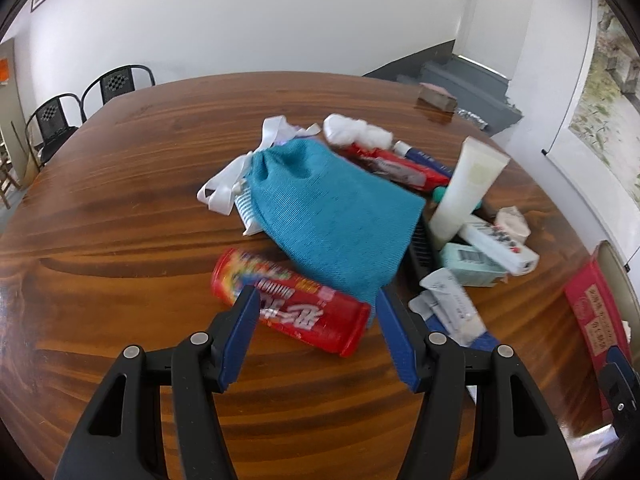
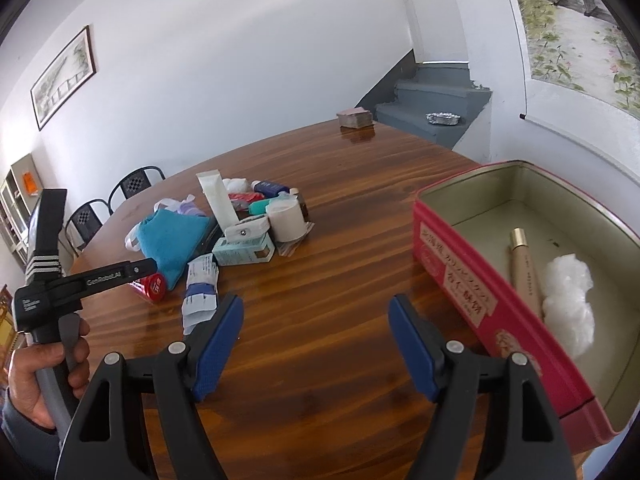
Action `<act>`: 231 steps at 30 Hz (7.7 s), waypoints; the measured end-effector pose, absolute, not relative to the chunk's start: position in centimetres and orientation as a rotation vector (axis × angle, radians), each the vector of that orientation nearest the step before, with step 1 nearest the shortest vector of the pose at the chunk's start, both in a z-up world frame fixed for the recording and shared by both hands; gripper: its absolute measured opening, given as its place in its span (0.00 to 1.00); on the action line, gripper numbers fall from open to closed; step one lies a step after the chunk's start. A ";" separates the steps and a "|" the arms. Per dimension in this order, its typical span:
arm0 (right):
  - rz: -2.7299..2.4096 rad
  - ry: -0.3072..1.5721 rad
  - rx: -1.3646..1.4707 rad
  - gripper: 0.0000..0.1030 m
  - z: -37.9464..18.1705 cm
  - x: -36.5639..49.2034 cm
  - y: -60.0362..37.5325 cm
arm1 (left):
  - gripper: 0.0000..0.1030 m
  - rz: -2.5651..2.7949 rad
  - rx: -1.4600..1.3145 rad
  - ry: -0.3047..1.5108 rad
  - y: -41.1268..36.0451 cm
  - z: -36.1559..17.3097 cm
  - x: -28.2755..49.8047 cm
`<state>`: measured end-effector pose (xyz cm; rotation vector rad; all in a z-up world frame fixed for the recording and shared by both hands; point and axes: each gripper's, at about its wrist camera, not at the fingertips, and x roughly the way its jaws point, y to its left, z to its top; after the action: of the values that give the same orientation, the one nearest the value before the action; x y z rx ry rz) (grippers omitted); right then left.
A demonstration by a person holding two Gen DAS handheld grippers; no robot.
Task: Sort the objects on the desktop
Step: 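Grasp the red Skittles tube with the left gripper, then grasp the blue-white medicine box with the right gripper while the left gripper holds the Skittles tube, then place the Skittles tube and medicine box into the red tin with both grippers, then grasp the teal cloth pouch with the left gripper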
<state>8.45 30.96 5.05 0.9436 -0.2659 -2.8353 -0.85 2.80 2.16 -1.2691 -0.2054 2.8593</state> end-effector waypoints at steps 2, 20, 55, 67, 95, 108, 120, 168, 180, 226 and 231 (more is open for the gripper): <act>-2.827 -0.263 0.952 0.76 4.8 8.3 30.9 | 0.62 2.849 -1.283 -0.219 2.7 1.8 -1.0; -2.762 -0.223 0.965 0.76 4.9 7.8 28.5 | 0.62 2.921 -1.350 -0.235 -1.6 1.4 -0.6; -2.483 -0.012 1.184 0.76 2.9 -0.8 19.0 | 0.37 2.855 -1.189 -0.102 -0.1 3.9 2.3; -2.466 0.180 1.210 0.49 1.7 -0.3 17.1 | 0.37 2.850 -1.193 -0.126 -0.1 3.6 2.9; -2.667 0.041 1.044 0.34 5.4 3.7 21.6 | 0.37 2.802 -1.157 -0.094 4.3 4.5 4.5; -2.884 -0.167 0.920 0.34 8.2 6.8 30.2 | 0.37 2.729 -1.039 0.034 11.4 7.5 5.2; -3.156 -0.278 0.822 0.34 10.0 10.2 39.1 | 0.37 2.591 -0.932 0.153 20.8 9.5 4.8; -3.388 -0.367 0.834 0.60 10.0 12.2 46.0 | 0.69 2.409 -0.902 0.228 32.5 8.3 1.7; -3.280 -0.337 0.857 0.65 9.5 10.8 42.9 | 0.69 2.474 -0.929 0.166 28.0 8.4 1.0; -2.931 -0.140 0.967 0.77 6.7 5.1 30.4 | 0.69 2.589 -1.224 -0.989 -0.4 0.9 -6.6; -2.923 -0.137 0.978 0.77 6.5 4.8 30.4 | 0.70 2.580 -1.247 -0.993 -0.2 0.2 -7.7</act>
<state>4.76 30.36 6.51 0.9776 -0.1369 -2.9228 -7.70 -0.22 0.20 -1.2466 -0.9930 2.5800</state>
